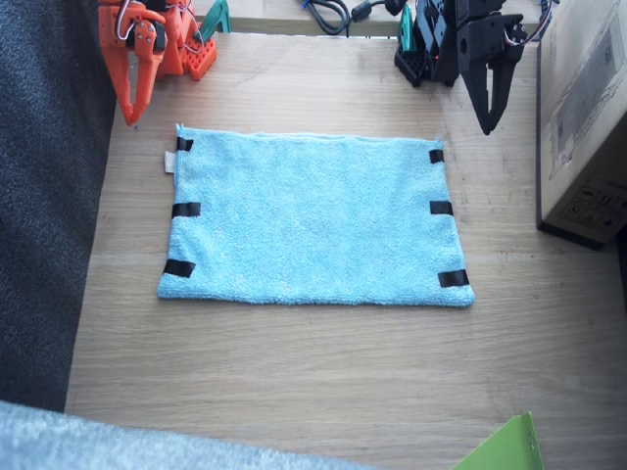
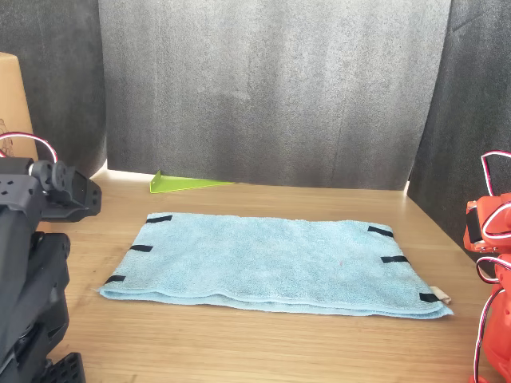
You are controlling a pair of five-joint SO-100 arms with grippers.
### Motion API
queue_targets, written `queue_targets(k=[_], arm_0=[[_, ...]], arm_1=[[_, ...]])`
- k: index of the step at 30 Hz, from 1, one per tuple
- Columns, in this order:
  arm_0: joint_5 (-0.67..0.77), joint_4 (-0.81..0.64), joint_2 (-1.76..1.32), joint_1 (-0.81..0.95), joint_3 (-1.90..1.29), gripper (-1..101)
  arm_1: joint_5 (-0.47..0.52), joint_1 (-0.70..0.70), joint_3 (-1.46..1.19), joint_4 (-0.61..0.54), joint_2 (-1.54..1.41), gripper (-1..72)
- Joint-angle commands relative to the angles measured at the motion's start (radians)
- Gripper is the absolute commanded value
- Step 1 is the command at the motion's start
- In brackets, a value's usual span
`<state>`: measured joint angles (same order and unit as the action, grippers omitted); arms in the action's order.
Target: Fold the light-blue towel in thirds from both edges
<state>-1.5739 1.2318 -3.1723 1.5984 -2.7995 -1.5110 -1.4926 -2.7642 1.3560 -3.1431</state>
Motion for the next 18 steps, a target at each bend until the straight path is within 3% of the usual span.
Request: queue_targets(k=[1,18], arm_0=[[-0.009,0.002,-0.005,0.008,-0.008,0],[-0.009,0.002,-0.005,0.009,-0.008,0]], arm_1=[[-0.018,-0.006,-0.002,-0.003,-0.006,0.0],[-0.005,-0.023,-0.002,-0.005,-0.006,0.0]])
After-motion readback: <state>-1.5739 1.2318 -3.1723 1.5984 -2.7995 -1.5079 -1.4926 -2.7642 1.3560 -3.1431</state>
